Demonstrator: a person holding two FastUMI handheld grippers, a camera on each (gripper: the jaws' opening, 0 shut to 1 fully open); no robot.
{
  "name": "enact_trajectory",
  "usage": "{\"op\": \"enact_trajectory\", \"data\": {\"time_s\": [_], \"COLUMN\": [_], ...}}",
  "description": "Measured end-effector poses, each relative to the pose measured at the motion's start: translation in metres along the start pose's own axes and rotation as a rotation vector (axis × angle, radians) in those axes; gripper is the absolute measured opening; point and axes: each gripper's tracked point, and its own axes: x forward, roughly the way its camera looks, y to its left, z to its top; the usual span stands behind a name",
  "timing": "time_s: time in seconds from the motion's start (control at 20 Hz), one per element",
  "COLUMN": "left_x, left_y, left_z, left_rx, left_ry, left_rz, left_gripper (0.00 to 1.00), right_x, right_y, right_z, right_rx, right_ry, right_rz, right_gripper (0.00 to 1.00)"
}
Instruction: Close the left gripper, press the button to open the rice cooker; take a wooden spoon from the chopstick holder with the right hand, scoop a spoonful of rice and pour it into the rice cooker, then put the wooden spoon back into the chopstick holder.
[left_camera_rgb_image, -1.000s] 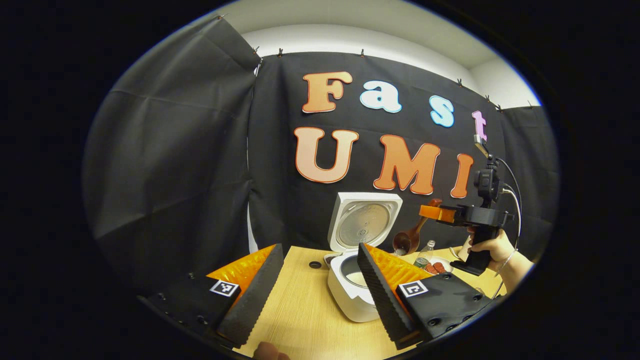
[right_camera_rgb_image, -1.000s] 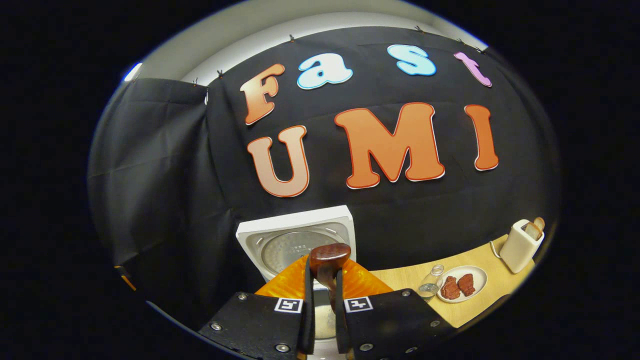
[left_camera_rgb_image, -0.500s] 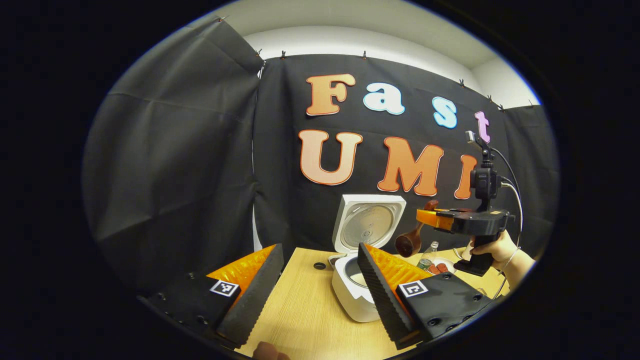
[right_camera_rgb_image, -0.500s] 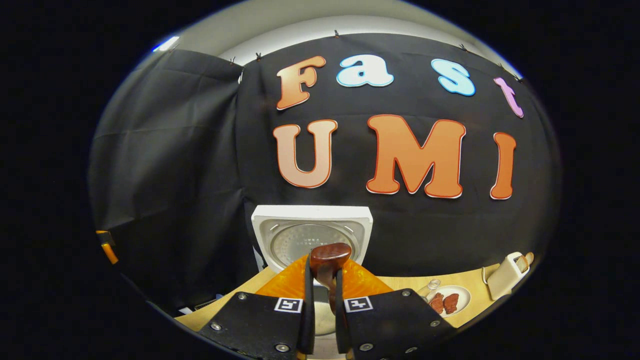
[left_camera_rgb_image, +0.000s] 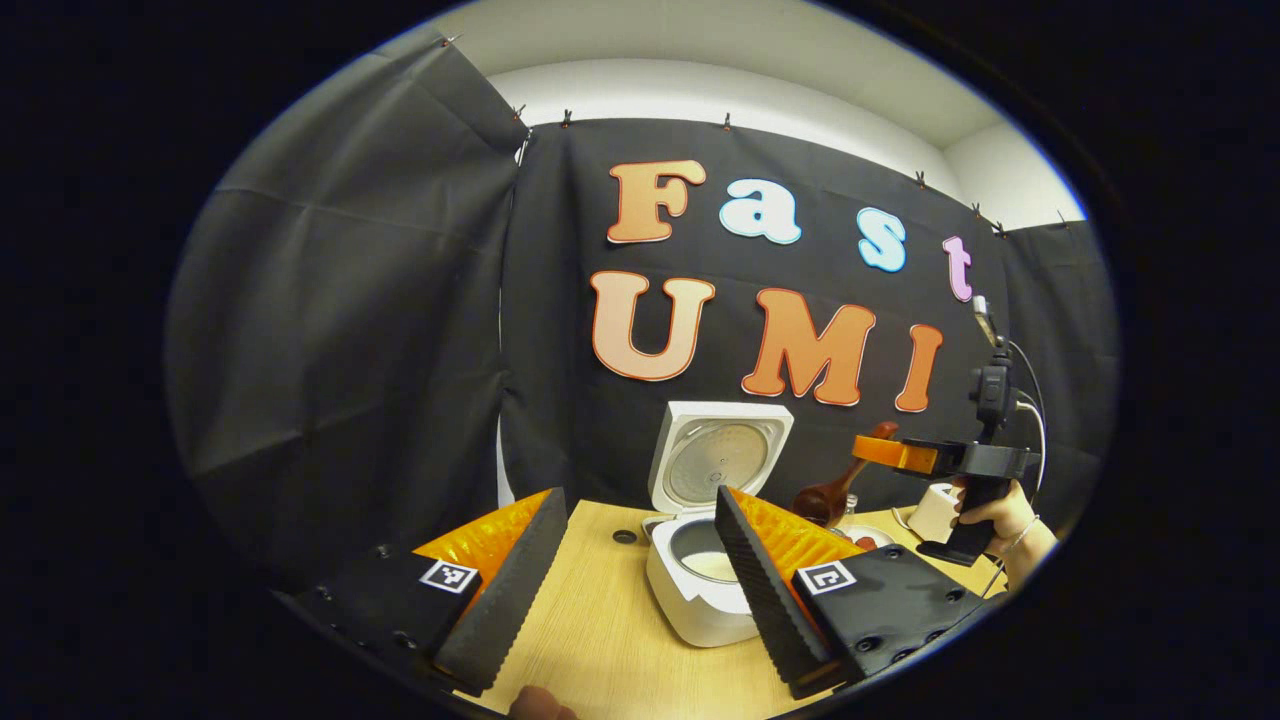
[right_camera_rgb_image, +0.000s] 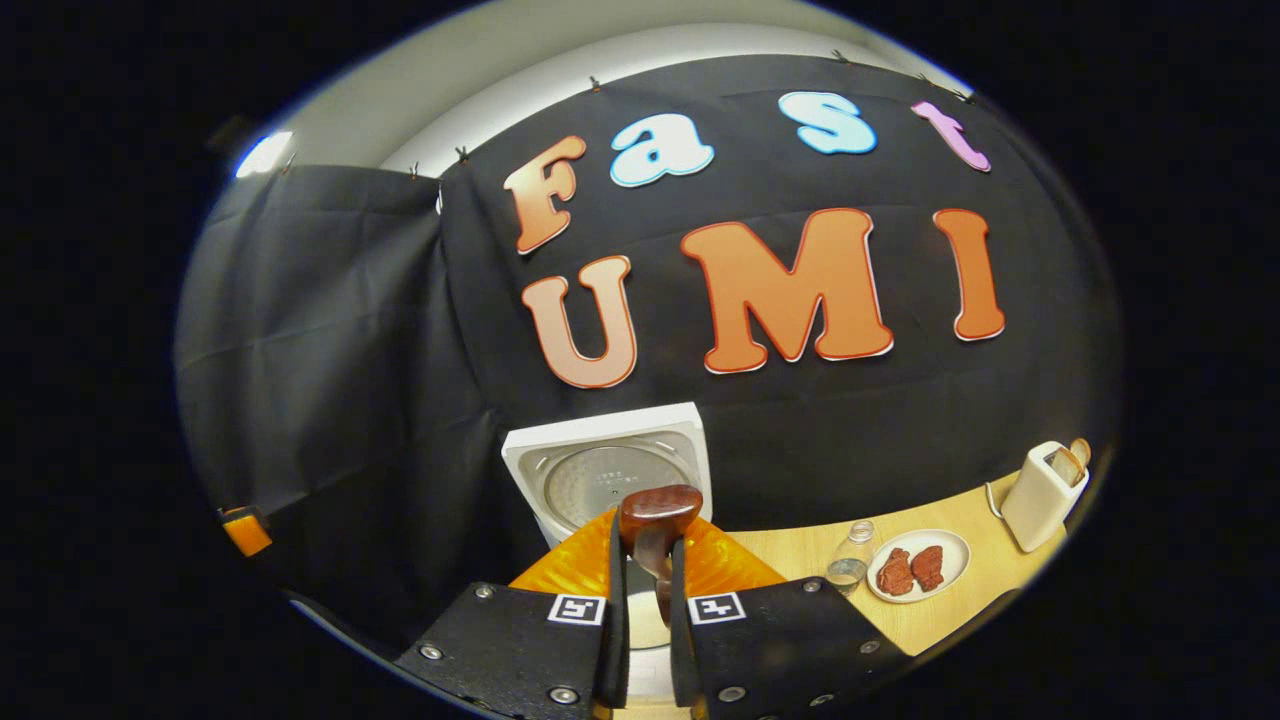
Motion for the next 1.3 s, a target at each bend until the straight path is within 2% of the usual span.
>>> {"op": "enact_trajectory", "data": {"time_s": [0.15,0.3,0.55,0.75,0.95,1.15,1.3], "left_x": [-0.004,-0.006,-0.005,-0.003,-0.005,-0.008,-0.012], "left_y": [-0.016,-0.023,-0.037,-0.052,-0.073,-0.092,-0.09], "left_z": [0.008,0.015,0.018,0.018,0.018,0.013,0.013], "left_rx": [-0.014,0.004,0.016,0.03,0.034,0.041,0.058], "left_ry": [-0.023,-0.045,-0.056,-0.053,-0.047,-0.029,-0.032], "left_rz": [-0.041,-0.04,-0.034,-0.033,-0.048,-0.07,-0.042], "left_gripper": [1.0,1.0,1.0,1.0,1.0,1.0,1.0], "right_x": [-0.043,-0.089,-0.16,-0.206,-0.234,-0.234,-0.227], "right_y": [-0.042,-0.092,-0.177,-0.227,-0.26,-0.276,-0.28], "right_z": [0.007,-0.002,-0.039,-0.071,-0.113,-0.154,-0.185], "right_rx": [0.046,0.12,0.209,0.261,0.292,0.339,0.354], "right_ry": [-0.026,-0.035,-0.021,-0.003,0.037,0.088,0.142], "right_rz": [-0.046,-0.105,-0.242,-0.328,-0.384,-0.397,-0.384], "right_gripper": [0.16,0.16,0.16,0.16,0.16,0.16,0.16]}}
